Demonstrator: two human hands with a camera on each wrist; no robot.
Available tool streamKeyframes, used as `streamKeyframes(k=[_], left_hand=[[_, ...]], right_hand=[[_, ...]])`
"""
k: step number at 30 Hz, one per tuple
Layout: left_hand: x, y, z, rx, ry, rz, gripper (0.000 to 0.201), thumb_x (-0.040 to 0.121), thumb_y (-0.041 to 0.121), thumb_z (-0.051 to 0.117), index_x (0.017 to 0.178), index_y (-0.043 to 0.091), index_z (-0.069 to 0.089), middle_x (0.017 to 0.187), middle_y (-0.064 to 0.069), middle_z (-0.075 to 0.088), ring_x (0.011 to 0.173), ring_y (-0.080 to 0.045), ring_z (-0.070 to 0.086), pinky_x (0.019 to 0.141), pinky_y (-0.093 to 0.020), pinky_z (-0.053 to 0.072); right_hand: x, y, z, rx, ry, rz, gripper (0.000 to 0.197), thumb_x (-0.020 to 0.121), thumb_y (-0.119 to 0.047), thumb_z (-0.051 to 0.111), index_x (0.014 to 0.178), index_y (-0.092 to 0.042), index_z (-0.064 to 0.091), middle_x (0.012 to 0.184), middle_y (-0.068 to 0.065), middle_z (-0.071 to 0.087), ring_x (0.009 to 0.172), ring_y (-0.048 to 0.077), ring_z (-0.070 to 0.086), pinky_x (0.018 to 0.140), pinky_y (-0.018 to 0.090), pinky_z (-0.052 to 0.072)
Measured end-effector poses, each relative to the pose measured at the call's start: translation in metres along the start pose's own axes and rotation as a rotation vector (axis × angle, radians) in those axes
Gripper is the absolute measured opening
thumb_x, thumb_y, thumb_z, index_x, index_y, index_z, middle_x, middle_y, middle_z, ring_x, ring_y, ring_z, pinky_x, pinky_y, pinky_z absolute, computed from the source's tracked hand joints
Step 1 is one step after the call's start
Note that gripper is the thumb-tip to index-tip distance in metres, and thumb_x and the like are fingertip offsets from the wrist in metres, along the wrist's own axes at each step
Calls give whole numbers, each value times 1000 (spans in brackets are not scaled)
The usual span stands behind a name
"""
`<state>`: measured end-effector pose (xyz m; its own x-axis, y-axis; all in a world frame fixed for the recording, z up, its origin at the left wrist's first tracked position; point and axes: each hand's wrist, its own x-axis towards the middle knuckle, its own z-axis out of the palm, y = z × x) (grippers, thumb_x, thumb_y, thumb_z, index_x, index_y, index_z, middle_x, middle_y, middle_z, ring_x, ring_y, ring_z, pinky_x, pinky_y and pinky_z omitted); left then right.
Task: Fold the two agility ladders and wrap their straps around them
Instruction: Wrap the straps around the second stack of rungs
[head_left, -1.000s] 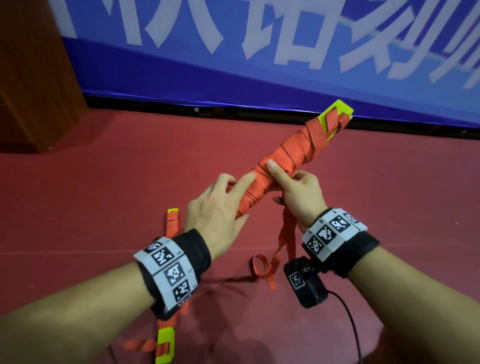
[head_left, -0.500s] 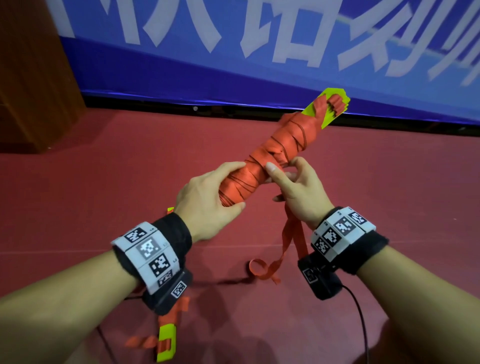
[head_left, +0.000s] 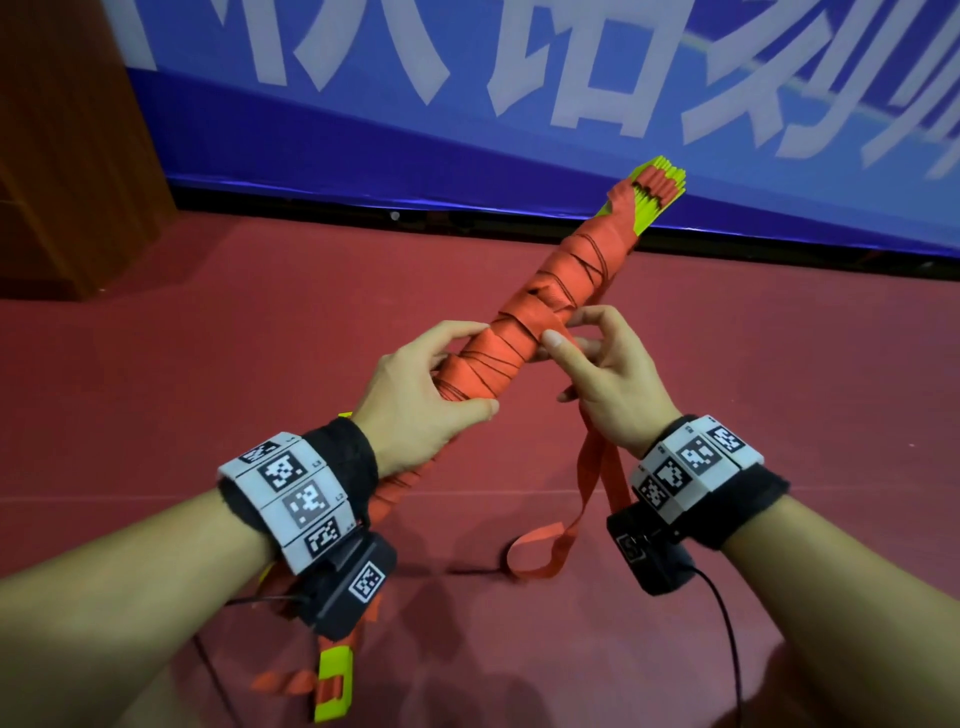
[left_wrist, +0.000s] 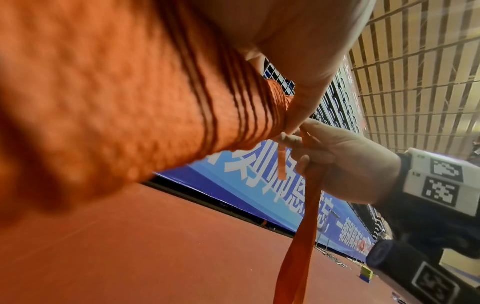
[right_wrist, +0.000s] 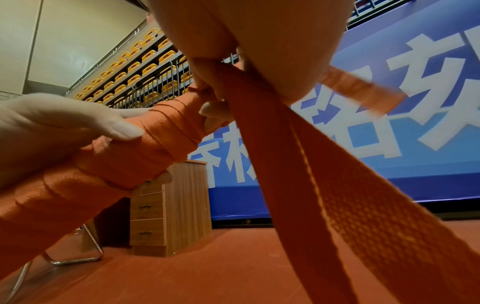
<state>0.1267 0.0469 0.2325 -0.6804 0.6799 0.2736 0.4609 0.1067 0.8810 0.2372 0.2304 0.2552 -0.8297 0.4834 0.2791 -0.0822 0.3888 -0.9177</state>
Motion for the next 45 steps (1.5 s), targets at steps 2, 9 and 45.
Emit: streamKeyframes(k=[2, 9, 45], left_hand=[[0, 1, 1, -51, -13, -27, 66, 66, 25, 87, 124, 44, 60, 98, 0, 76, 85, -18, 74, 84, -42, 61], [0, 1, 4, -216, -76, -104, 62, 76, 2, 83, 125, 34, 60, 89, -12, 76, 68, -22, 67, 66, -44, 58], [-3, -6, 17, 755, 50, 166, 85, 77, 34, 74, 152, 45, 34, 113, 10, 48, 81, -25, 62, 64, -35, 49]], right_hand=[[0, 0, -1, -2, 4, -10, 17, 100, -26, 62, 108, -25, 47, 88, -6, 79, 87, 8, 73, 58, 22, 53], [0, -2, -2, 30, 15, 83, 55, 84, -49, 65, 124, -12, 60, 94, -1, 76, 49, 0, 55, 66, 37, 57], [-3, 8, 24, 90, 318, 233, 37, 90, -41, 74, 98, -11, 54, 100, 18, 73, 83, 14, 75, 65, 29, 60]])
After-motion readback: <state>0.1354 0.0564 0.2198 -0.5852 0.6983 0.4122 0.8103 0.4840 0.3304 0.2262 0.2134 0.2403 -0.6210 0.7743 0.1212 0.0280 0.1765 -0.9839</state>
